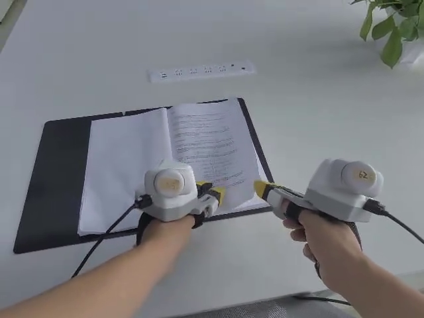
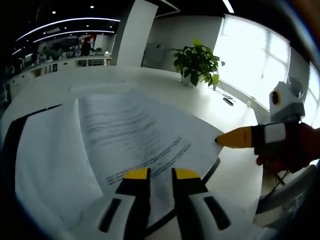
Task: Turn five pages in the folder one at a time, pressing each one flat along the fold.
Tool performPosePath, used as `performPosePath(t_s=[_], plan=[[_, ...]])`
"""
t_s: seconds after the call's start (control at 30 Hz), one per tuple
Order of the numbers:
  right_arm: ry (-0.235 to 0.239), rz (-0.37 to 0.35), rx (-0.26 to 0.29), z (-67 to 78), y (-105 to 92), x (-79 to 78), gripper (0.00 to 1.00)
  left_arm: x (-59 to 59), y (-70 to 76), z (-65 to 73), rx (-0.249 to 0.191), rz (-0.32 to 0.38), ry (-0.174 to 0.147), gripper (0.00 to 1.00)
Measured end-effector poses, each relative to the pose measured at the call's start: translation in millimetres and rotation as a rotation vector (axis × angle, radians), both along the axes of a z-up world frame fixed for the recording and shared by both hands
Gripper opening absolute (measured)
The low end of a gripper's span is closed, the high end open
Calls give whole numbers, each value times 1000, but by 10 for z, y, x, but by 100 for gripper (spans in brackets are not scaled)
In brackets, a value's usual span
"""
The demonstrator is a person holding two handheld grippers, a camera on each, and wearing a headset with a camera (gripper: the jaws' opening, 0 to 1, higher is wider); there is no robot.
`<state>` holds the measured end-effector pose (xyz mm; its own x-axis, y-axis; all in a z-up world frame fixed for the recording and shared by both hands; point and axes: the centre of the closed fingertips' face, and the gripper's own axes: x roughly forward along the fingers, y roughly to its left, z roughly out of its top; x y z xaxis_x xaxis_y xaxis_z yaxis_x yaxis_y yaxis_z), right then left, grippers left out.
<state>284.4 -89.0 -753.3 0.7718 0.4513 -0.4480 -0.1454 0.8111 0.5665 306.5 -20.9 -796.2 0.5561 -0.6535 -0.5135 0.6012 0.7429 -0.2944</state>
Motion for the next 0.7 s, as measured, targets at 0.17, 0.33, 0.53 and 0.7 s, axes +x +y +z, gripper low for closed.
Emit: performPosePath(t_s=[0.17, 0.33, 0.53, 0.7], plan=[[-47, 45, 2, 183, 172, -22, 0, -77, 271, 196, -23, 24, -20, 18], [-117, 124, -15, 382, 407, -56, 0, -155, 569, 408, -45, 58, -48, 21], [-158, 176, -5, 559, 633, -101, 0, -297, 899, 576, -47, 76, -72, 27], [-189, 197, 3, 700, 774, -110, 0, -426, 1152, 769, -72, 99, -91, 29]])
